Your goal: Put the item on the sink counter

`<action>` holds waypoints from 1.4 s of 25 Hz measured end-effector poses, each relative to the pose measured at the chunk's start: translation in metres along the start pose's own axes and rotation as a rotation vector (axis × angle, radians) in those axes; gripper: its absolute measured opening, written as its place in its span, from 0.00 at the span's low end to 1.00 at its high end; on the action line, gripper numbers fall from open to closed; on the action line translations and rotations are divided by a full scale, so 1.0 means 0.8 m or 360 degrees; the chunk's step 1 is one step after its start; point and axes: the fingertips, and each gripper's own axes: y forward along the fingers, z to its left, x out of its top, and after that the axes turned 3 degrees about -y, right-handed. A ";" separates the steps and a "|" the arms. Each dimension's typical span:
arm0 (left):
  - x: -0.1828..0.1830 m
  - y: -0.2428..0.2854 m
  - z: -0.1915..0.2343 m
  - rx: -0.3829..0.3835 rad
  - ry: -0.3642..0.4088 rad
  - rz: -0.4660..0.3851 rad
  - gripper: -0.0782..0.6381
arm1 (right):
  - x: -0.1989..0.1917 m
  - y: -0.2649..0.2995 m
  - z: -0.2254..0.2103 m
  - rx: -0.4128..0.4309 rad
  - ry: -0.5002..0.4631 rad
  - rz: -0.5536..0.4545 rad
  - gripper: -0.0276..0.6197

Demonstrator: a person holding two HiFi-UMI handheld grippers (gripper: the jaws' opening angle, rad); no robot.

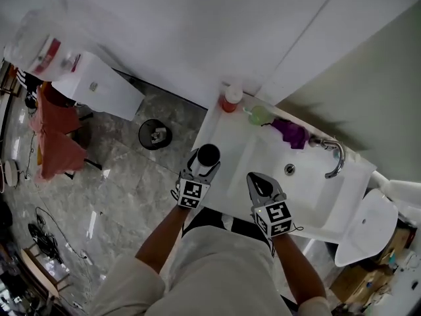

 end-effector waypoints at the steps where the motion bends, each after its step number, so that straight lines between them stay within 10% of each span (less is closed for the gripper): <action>1: -0.004 0.006 0.001 -0.0003 0.0003 0.0007 0.61 | -0.003 0.001 -0.001 -0.0010 0.0011 0.0006 0.06; 35: -0.052 0.047 0.009 -0.0046 -0.0023 0.0135 0.61 | -0.016 0.020 -0.006 -0.0082 0.0034 0.0063 0.06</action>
